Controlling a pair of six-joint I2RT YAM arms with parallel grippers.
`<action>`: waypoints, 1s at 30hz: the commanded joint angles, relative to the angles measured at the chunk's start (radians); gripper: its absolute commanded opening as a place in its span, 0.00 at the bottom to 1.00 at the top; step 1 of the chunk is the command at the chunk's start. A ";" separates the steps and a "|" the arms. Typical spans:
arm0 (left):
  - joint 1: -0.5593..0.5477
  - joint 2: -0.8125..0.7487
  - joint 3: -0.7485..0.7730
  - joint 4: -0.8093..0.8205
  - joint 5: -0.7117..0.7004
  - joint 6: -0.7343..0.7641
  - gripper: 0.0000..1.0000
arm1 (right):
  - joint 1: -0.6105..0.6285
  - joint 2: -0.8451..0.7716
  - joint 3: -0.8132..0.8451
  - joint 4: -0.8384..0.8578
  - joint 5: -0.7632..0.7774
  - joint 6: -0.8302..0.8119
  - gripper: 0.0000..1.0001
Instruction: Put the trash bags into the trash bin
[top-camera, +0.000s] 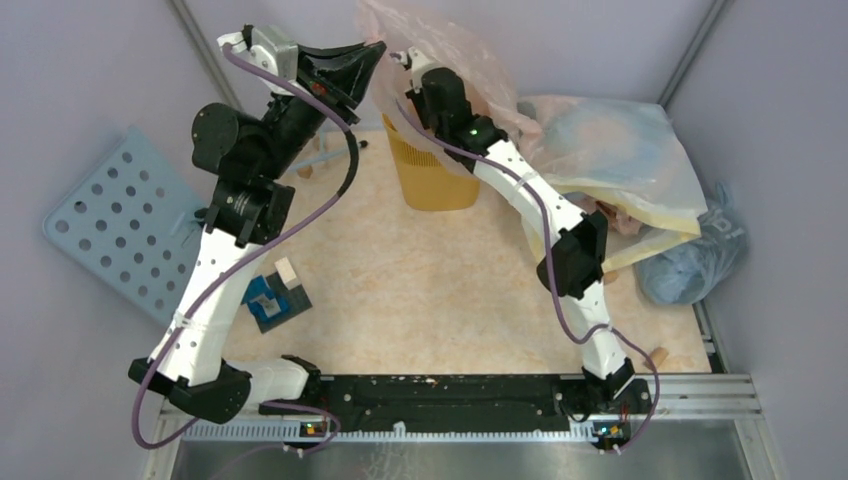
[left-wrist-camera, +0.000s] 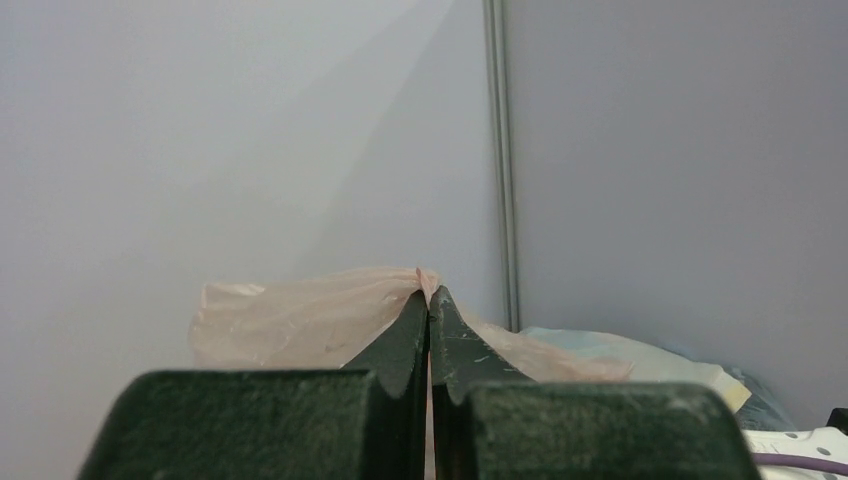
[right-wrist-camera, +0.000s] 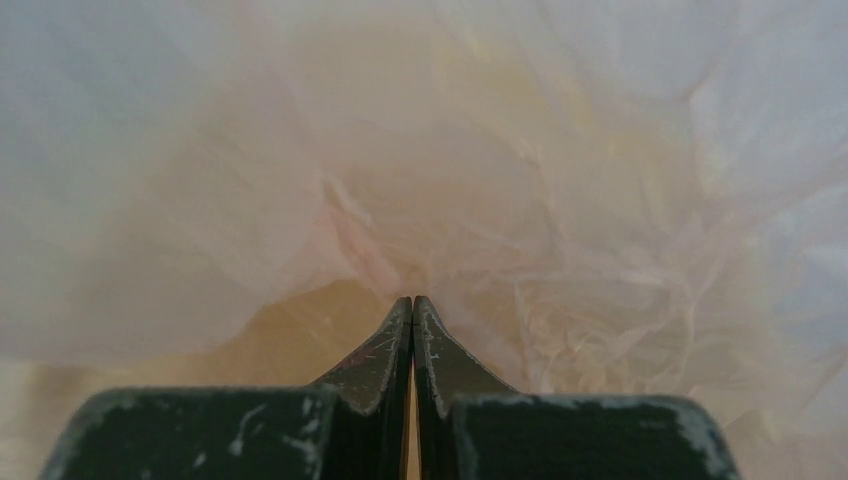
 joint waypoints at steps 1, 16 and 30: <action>0.006 -0.005 -0.001 0.023 -0.021 0.024 0.00 | -0.003 0.037 0.043 -0.032 -0.002 0.019 0.00; 0.044 0.138 -0.029 -0.029 -0.077 -0.029 0.00 | -0.001 -0.082 0.066 -0.132 -0.146 0.050 0.00; 0.129 0.129 -0.080 0.013 -0.065 -0.135 0.00 | 0.011 -0.264 -0.052 -0.164 -0.238 0.075 0.35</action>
